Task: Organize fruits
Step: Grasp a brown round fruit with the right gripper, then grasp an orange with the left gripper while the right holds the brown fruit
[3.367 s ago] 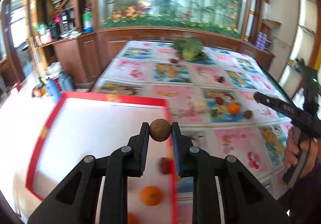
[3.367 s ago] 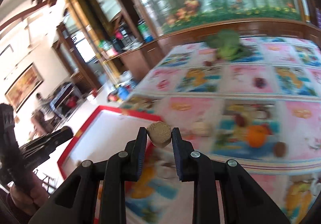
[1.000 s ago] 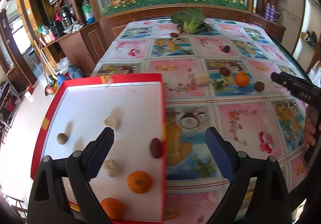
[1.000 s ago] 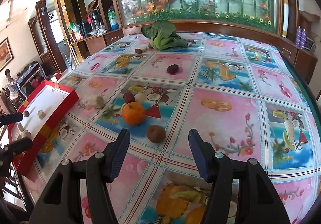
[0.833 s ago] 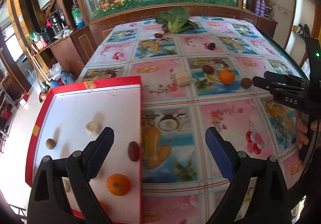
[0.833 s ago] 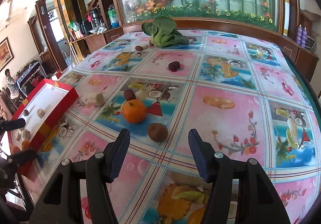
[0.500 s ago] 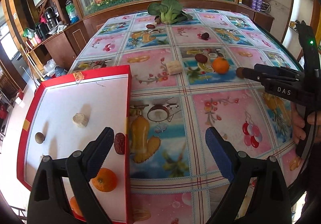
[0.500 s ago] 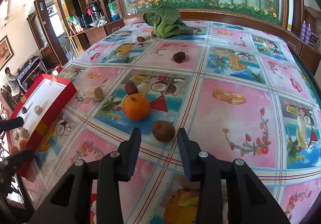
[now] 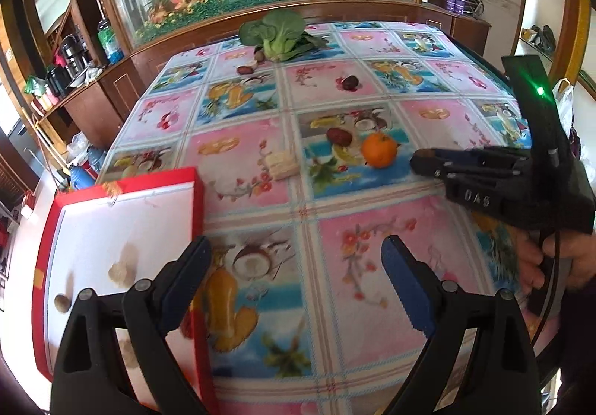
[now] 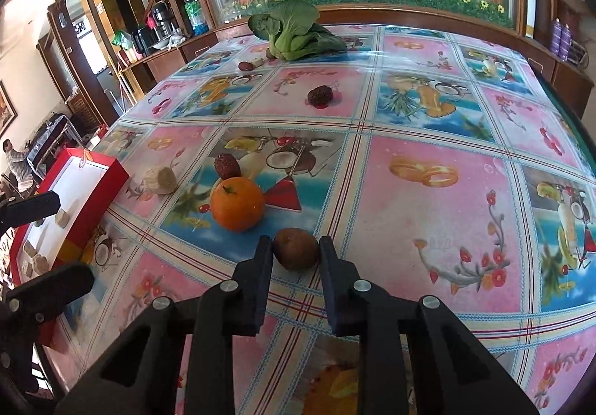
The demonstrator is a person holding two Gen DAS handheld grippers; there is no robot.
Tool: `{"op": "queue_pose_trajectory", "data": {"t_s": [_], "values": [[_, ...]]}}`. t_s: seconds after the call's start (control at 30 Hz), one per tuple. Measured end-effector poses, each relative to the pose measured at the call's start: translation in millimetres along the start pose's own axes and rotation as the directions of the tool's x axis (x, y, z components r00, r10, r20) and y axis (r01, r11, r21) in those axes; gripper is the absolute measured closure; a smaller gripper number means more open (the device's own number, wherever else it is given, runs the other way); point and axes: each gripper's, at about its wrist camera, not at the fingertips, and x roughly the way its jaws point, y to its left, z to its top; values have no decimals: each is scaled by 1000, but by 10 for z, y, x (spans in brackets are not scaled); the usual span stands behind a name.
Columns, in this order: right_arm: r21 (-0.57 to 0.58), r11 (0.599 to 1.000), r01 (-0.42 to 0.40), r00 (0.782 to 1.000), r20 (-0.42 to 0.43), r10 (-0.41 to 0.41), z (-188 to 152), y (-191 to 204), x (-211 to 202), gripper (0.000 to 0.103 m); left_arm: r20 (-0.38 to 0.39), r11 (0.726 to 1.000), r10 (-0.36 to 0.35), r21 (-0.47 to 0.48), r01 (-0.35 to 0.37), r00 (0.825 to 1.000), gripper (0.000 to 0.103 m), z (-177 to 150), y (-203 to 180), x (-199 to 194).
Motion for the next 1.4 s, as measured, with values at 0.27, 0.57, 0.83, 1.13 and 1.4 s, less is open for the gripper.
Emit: {"op": "queue_pose_trajectory", "data": {"t_s": [0.27,0.57,0.83,1.13,1.4], "values": [[159,987,13,1000,-7,-12,35,-373,-151,79,-28,999,4,-32,-5,1000,10,249,-168,138],[519,849,-101,994,90,63,-99,-1275,-553,79,-61,993,46,-108,-52,997,10,429,-80,196],[499,857,-129,992,62,113,-86,-1148,-465,79,-75,994,38,-103,-46,996,10,556,-394,433],[523,843,-127,992,66,108,-113,-1173,-481,79,-24,998,55,-34,-55,998,10,687,-798,729],[527,842,-117,993,45,110,-127,-1154,-440,79,-80,996,42,-80,-49,996,29,692,-781,1001]]}}
